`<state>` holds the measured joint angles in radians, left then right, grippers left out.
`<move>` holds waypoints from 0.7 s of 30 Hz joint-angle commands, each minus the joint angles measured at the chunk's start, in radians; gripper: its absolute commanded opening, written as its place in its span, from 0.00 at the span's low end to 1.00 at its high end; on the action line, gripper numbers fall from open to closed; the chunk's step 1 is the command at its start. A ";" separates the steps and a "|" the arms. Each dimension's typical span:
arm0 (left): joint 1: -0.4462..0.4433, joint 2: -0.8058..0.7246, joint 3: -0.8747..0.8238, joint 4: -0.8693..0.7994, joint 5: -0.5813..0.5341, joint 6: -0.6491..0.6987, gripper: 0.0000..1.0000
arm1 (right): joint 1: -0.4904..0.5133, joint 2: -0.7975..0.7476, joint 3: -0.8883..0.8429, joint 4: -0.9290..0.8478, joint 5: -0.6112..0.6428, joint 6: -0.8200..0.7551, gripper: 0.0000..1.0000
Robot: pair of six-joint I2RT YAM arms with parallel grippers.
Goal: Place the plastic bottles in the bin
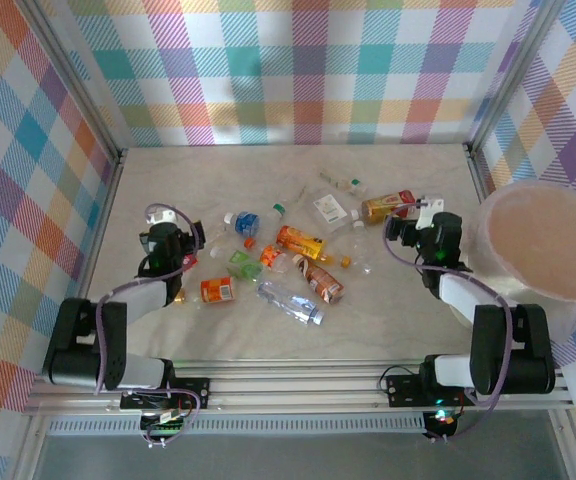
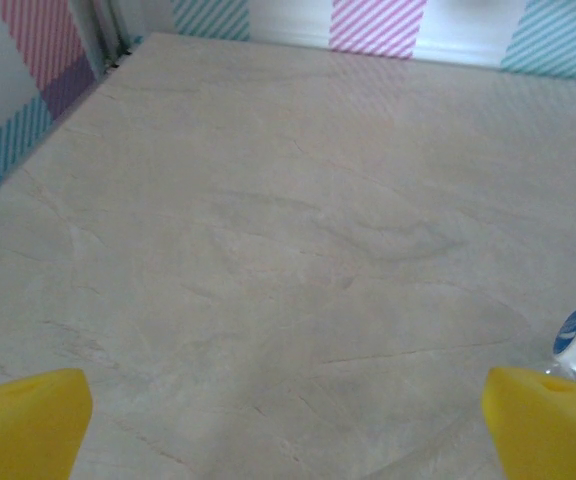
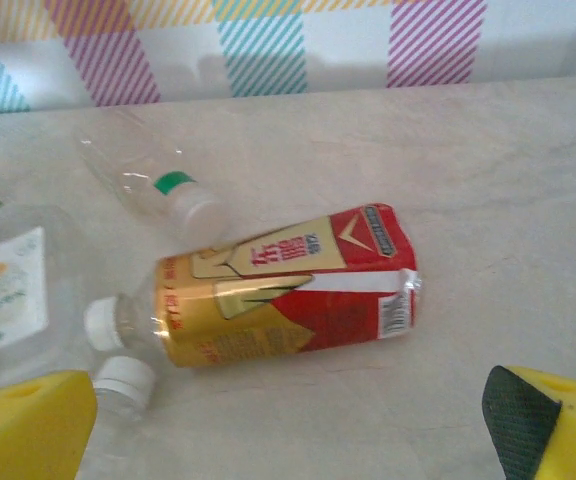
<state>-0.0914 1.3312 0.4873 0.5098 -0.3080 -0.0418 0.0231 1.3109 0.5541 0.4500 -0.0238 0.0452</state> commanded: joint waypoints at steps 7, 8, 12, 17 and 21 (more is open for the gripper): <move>-0.005 -0.313 0.131 -0.558 -0.056 -0.360 1.00 | 0.031 0.043 0.219 -0.443 -0.297 0.413 1.00; -0.005 -0.337 0.146 -0.628 -0.051 -0.420 1.00 | 0.038 0.067 0.237 -0.469 -0.334 0.435 1.00; -0.005 -0.384 0.165 -0.814 0.112 -0.574 1.00 | 0.080 0.174 0.306 -0.560 -0.427 0.398 1.00; -0.008 -0.371 0.177 -0.946 0.290 -0.641 1.00 | 0.139 0.289 0.416 -0.708 -0.337 0.327 1.00; -0.010 -0.387 0.164 -0.987 0.295 -0.654 1.00 | 0.185 0.347 0.445 -0.751 -0.235 0.317 0.99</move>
<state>-0.0963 0.9600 0.6422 -0.3859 -0.0727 -0.6445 0.1822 1.6314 0.9638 -0.2089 -0.3214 0.3912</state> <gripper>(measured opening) 0.998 0.994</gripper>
